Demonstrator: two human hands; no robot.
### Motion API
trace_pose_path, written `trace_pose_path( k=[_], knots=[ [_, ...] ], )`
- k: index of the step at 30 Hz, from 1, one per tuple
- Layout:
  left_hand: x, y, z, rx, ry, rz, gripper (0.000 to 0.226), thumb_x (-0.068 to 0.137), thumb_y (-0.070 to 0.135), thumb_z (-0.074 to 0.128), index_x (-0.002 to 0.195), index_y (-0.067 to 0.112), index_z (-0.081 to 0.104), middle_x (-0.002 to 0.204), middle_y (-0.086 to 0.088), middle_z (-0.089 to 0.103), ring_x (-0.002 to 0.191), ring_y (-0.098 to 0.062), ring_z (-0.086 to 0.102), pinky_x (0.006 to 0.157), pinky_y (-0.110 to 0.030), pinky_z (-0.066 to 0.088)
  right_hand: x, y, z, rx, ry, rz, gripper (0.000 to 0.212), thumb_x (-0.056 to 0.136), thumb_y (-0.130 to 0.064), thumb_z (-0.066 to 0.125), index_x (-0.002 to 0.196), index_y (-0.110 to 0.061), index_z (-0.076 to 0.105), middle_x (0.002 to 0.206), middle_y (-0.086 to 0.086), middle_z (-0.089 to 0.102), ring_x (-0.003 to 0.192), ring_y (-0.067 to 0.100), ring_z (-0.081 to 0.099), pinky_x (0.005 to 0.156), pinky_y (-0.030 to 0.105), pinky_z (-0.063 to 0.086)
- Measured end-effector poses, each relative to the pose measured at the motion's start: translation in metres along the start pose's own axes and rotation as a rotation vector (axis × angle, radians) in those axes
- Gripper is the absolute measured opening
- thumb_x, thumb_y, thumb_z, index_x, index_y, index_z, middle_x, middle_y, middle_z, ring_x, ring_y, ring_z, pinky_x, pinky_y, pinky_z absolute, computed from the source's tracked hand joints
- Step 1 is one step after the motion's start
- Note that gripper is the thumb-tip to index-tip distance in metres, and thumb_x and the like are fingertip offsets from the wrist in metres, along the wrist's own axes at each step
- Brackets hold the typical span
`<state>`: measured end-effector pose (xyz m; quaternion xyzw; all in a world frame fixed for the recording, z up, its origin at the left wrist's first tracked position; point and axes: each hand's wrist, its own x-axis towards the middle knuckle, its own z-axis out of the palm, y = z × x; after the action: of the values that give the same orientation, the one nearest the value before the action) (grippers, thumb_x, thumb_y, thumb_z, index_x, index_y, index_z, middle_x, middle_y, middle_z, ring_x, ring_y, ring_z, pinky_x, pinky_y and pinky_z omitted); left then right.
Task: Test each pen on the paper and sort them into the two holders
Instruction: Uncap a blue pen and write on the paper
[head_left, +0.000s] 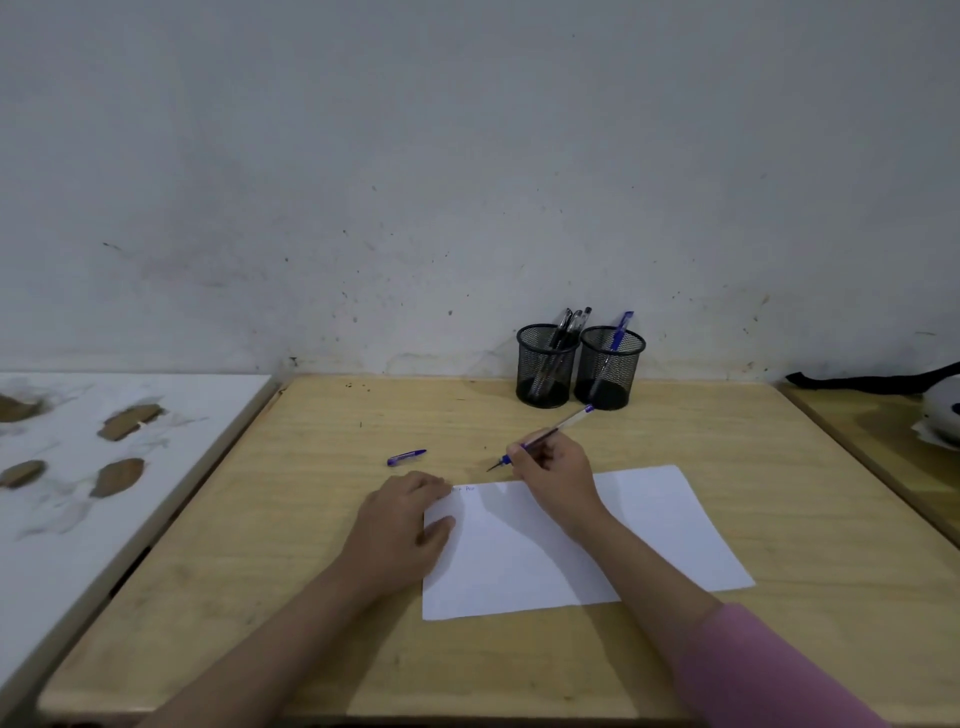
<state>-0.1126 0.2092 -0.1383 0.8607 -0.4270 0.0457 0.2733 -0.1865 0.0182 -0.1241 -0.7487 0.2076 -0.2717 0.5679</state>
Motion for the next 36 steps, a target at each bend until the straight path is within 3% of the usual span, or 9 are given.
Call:
trace_pose_path(
  k=[4, 9, 11, 14, 19, 23, 27, 31, 36],
  knots=[
    [0.000, -0.003, 0.004, -0.006, -0.005, -0.004, 0.065, 0.072, 0.053, 0.031, 0.119, 0.017, 0.058, 0.124, 0.008, 0.057, 0.112, -0.013, 0.050, 0.092, -0.027, 0.039, 0.000, -0.001, 0.003, -0.036, -0.002, -0.025, 0.017, 0.084, -0.013, 0.065, 0.072, -0.023, 0.059, 0.073, 0.005, 0.065, 0.066, 0.015, 0.060, 0.063, 0.026, 0.050],
    [-0.004, -0.002, 0.005, 0.074, -0.060, 0.016, 0.074, 0.074, 0.056, 0.020, 0.131, 0.019, 0.047, 0.139, 0.007, 0.047, 0.124, -0.012, 0.043, 0.100, -0.026, 0.034, 0.005, -0.006, 0.014, 0.137, -0.055, 0.059, 0.014, 0.082, 0.003, 0.062, 0.072, -0.003, 0.053, 0.060, 0.009, 0.062, 0.053, 0.017, 0.066, 0.053, 0.027, 0.053],
    [-0.009, 0.000, 0.004, 0.112, -0.130, -0.005, 0.080, 0.072, 0.060, 0.013, 0.139, 0.021, 0.034, 0.150, 0.009, 0.031, 0.136, -0.010, 0.029, 0.111, -0.033, 0.026, 0.006, -0.007, 0.016, 0.160, -0.060, 0.083, 0.018, 0.079, 0.001, 0.068, 0.071, -0.003, 0.052, 0.053, 0.012, 0.060, 0.045, 0.018, 0.059, 0.051, 0.031, 0.051],
    [-0.016, 0.004, 0.004, 0.101, -0.194, -0.056, 0.084, 0.070, 0.063, 0.007, 0.144, 0.025, 0.021, 0.154, 0.015, 0.013, 0.142, -0.003, 0.010, 0.115, -0.037, 0.012, 0.006, -0.007, 0.018, 0.178, -0.051, 0.118, 0.025, 0.078, 0.003, 0.069, 0.070, -0.006, 0.047, 0.053, 0.014, 0.053, 0.041, 0.019, 0.057, 0.043, 0.028, 0.048],
    [-0.020, 0.006, 0.003, 0.074, -0.155, -0.072, 0.082, 0.071, 0.062, 0.009, 0.143, 0.025, 0.025, 0.154, 0.015, 0.015, 0.141, -0.001, 0.011, 0.115, -0.034, 0.010, 0.007, -0.007, 0.023, 0.134, -0.011, 0.107, 0.023, 0.076, 0.003, 0.066, 0.066, -0.006, 0.047, 0.056, 0.016, 0.055, 0.050, 0.025, 0.065, 0.047, 0.031, 0.050],
    [-0.019, 0.006, 0.004, 0.064, -0.145, -0.075, 0.081, 0.071, 0.061, 0.011, 0.142, 0.025, 0.027, 0.153, 0.016, 0.017, 0.140, 0.001, 0.012, 0.114, -0.033, 0.011, 0.007, -0.006, 0.027, 0.096, 0.031, 0.095, 0.027, 0.074, 0.003, 0.063, 0.060, -0.007, 0.043, 0.048, 0.014, 0.052, 0.047, 0.027, 0.064, 0.039, 0.024, 0.045],
    [-0.019, 0.006, 0.004, 0.064, -0.145, -0.073, 0.081, 0.072, 0.061, 0.011, 0.142, 0.025, 0.027, 0.153, 0.015, 0.017, 0.135, 0.007, 0.008, 0.114, -0.032, 0.011, 0.007, -0.004, 0.029, 0.120, -0.003, 0.084, 0.029, 0.074, 0.006, 0.059, 0.059, -0.009, 0.039, 0.053, 0.016, 0.049, 0.046, 0.027, 0.060, 0.037, 0.022, 0.041],
    [-0.020, 0.005, 0.004, 0.072, -0.146, -0.069, 0.079, 0.072, 0.061, 0.012, 0.142, 0.026, 0.027, 0.153, 0.016, 0.017, 0.140, 0.001, 0.012, 0.114, -0.032, 0.012, 0.007, -0.004, 0.029, 0.099, -0.017, 0.081, 0.028, 0.074, 0.006, 0.060, 0.060, -0.007, 0.040, 0.051, 0.014, 0.049, 0.042, 0.021, 0.059, 0.038, 0.024, 0.044],
    [-0.019, 0.005, 0.004, 0.064, -0.151, -0.076, 0.079, 0.072, 0.061, 0.012, 0.142, 0.026, 0.027, 0.153, 0.017, 0.016, 0.140, 0.001, 0.012, 0.114, -0.032, 0.011, 0.007, -0.004, 0.029, 0.103, -0.020, 0.088, 0.030, 0.073, 0.007, 0.059, 0.058, -0.010, 0.038, 0.051, 0.013, 0.047, 0.043, 0.025, 0.059, 0.038, 0.023, 0.041]
  ],
)
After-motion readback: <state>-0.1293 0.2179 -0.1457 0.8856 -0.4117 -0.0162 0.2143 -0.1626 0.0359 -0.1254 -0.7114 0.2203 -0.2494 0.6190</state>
